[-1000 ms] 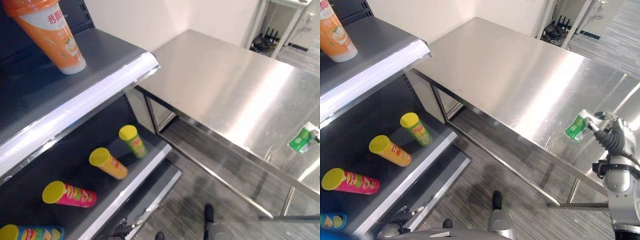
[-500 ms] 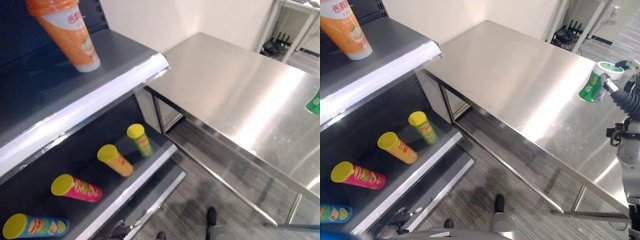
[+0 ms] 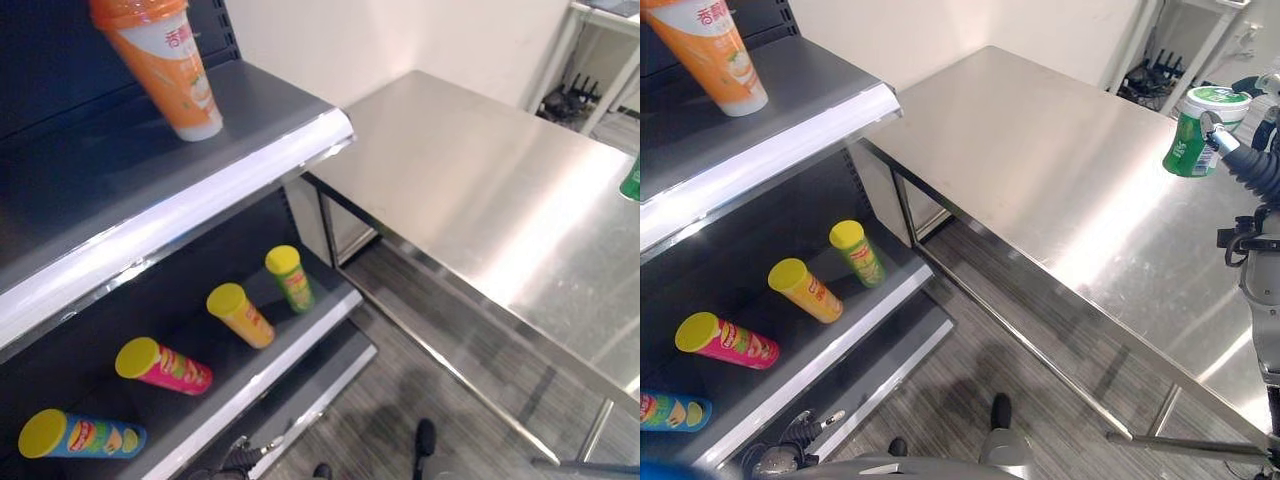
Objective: Put the goods on the table back onto the shelves and tidy them up.
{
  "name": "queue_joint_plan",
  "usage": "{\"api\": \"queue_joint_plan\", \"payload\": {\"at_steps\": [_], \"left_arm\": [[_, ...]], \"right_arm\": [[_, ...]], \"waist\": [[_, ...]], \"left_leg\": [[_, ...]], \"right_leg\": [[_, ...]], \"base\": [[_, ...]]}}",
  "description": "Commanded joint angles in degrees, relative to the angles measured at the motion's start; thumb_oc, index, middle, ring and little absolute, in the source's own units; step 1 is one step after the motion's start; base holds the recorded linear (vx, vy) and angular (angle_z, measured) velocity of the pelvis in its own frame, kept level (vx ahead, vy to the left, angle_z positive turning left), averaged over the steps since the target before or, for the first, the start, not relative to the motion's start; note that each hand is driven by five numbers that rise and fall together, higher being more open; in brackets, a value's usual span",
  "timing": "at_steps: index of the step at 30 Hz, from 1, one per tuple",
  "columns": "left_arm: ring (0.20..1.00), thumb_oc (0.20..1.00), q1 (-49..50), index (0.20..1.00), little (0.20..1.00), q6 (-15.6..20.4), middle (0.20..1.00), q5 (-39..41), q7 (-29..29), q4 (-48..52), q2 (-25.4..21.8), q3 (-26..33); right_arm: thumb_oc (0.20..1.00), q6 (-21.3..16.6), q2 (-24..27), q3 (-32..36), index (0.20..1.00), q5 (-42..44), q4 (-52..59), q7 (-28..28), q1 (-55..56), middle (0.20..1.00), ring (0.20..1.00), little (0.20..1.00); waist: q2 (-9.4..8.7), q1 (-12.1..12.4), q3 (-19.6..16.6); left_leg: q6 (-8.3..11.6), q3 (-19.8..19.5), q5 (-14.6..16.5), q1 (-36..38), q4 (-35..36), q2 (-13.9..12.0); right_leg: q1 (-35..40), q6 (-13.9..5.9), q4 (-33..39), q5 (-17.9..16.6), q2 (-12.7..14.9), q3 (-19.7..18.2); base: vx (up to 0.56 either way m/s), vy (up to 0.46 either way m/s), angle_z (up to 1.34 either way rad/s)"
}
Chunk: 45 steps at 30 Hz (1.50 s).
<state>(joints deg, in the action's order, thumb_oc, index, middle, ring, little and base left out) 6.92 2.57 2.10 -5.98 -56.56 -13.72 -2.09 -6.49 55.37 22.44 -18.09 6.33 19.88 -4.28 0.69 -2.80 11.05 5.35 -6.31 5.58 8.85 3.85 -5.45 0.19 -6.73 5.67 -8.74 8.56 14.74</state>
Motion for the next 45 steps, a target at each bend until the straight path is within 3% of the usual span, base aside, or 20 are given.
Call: {"api": "queue_joint_plan", "payload": {"at_steps": [1,11,16,26,45], "left_arm": [[1.0,1.0,-2.4,1.0,1.0,1.7,1.0,0.5,-0.5,-1.0,-5.1,-2.9],[1.0,1.0,-2.2,1.0,1.0,1.7,1.0,0.0,-0.5,-1.0,-5.1,-2.5],[1.0,1.0,-1.8,1.0,1.0,1.7,1.0,-0.3,-0.2,-0.8,-5.0,-2.1],[1.0,1.0,-1.7,1.0,1.0,1.7,1.0,-0.5,-0.5,-0.4,-4.6,-2.0],[1.0,1.0,-1.4,1.0,1.0,1.8,1.0,-1.4,-1.0,-1.0,-4.6,-3.0]], "right_arm": [[0.2,-1.2,3.1,2.4,0.2,0.8,2.5,1.9,-1.7,0.2,0.2,0.2],[0.2,-1.3,0.3,2.4,0.2,1.4,2.1,0.0,1.6,0.2,0.2,0.2],[0.2,-1.1,-2.5,0.1,0.2,0.7,1.4,-3.0,4.5,0.2,0.2,0.2],[0.2,0.6,-5.9,-3.7,0.2,-4.2,-2.5,-3.9,7.4,0.2,0.2,0.2],[0.2,3.2,-4.0,-9.2,0.2,-12.7,-10.6,-1.5,6.1,0.2,0.2,0.2]], "waist": [[-2.78,1.5,-1.7],[-2.78,1.3,-1.6],[-2.67,1.1,-1.2],[-2.28,0.7,-0.7],[-2.05,1.2,-0.3]], "left_leg": [[0.27,2.9,2.0,-3.2,-2.9,-0.8],[-0.02,2.8,2.1,-3.0,-2.6,-0.6],[-0.37,3.3,2.1,-2.9,-2.4,-0.3],[-0.81,3.8,2.1,-2.8,-2.3,0.0],[-0.71,4.1,1.8,-2.9,-2.1,0.0]], "right_leg": [[3.1,-3.66,-5.5,12.7,3.0,-1.4],[3.4,-3.86,-5.4,12.6,3.2,-1.2],[3.0,-4.13,-5.4,12.2,3.5,-1.4],[2.5,-4.33,-5.5,12.0,4.0,-2.0],[2.5,-4.46,-5.0,11.4,4.3,-1.6]], "base": [[0.05,-0.016,0.2],[0.01,0.003,0.03],[0.0,0.004,-0.01],[0.0,0.003,-0.01],[0.0,0.0,0.0]]}}
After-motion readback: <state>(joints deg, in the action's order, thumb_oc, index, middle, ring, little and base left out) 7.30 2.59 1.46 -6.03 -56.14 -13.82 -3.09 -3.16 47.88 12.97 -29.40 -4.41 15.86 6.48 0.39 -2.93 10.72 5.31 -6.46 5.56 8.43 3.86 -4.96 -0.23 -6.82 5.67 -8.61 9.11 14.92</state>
